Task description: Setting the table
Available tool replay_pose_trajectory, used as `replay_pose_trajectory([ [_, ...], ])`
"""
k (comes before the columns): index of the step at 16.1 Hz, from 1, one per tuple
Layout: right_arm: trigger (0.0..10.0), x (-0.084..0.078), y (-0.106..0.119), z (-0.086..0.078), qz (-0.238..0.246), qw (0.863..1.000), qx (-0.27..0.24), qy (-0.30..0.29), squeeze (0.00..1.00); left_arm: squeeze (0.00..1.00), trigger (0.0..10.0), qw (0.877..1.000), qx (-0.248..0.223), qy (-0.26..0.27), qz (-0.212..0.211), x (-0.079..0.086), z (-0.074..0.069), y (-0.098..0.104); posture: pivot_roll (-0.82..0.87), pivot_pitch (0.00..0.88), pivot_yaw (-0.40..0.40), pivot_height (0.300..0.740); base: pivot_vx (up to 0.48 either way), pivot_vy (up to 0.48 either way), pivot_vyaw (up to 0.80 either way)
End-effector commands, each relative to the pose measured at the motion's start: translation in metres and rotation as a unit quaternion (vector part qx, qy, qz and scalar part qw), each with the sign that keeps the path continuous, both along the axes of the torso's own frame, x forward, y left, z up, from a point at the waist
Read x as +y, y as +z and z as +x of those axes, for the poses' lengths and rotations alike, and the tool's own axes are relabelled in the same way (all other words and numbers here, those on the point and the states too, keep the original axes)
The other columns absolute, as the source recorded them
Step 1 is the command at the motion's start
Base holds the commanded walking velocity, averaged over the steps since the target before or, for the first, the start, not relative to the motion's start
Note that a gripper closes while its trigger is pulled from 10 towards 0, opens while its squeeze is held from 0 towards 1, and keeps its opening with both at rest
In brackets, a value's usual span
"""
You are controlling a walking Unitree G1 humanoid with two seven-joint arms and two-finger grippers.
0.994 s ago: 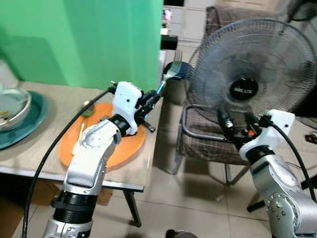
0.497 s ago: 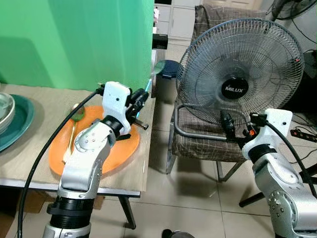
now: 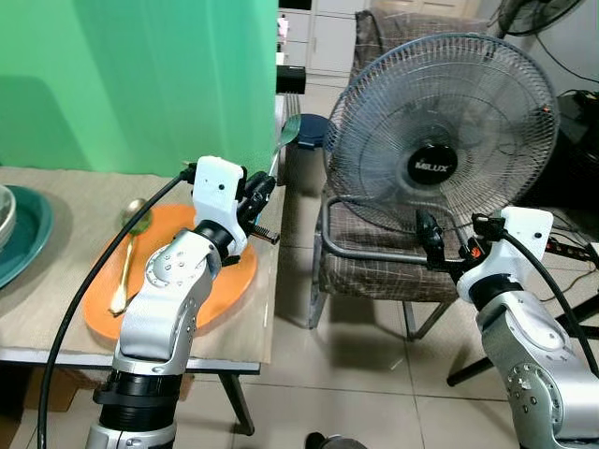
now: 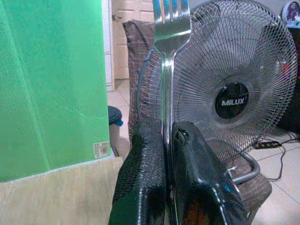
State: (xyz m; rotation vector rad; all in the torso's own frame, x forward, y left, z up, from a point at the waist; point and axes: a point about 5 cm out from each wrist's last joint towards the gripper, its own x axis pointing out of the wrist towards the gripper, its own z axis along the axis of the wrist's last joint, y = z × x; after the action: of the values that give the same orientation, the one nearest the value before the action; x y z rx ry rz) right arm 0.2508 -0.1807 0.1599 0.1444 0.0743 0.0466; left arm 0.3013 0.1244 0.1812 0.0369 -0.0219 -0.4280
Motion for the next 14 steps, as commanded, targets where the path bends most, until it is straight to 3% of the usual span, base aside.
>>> replay_pose_trajectory([
  [1, 10.0, 0.0009, 0.0027, -0.0015, -0.001, 1.000, -0.004, 0.004, 0.00, 0.00, 0.0, 1.000, -0.006, 0.002, 0.001, -0.0018, 0.0011, 0.0042, 0.03, 0.000, -0.056, 0.740, 0.000, 0.000, -0.74],
  [14, 10.0, 0.0010, -0.0037, -0.0014, 0.007, 1.000, 0.014, -0.006, 0.00, 0.00, 0.0, 1.000, -0.002, 0.011, -0.001, 0.0044, 0.0018, 0.0042, 0.05, 0.000, -0.052, 0.740, 0.000, 0.000, -0.74],
])
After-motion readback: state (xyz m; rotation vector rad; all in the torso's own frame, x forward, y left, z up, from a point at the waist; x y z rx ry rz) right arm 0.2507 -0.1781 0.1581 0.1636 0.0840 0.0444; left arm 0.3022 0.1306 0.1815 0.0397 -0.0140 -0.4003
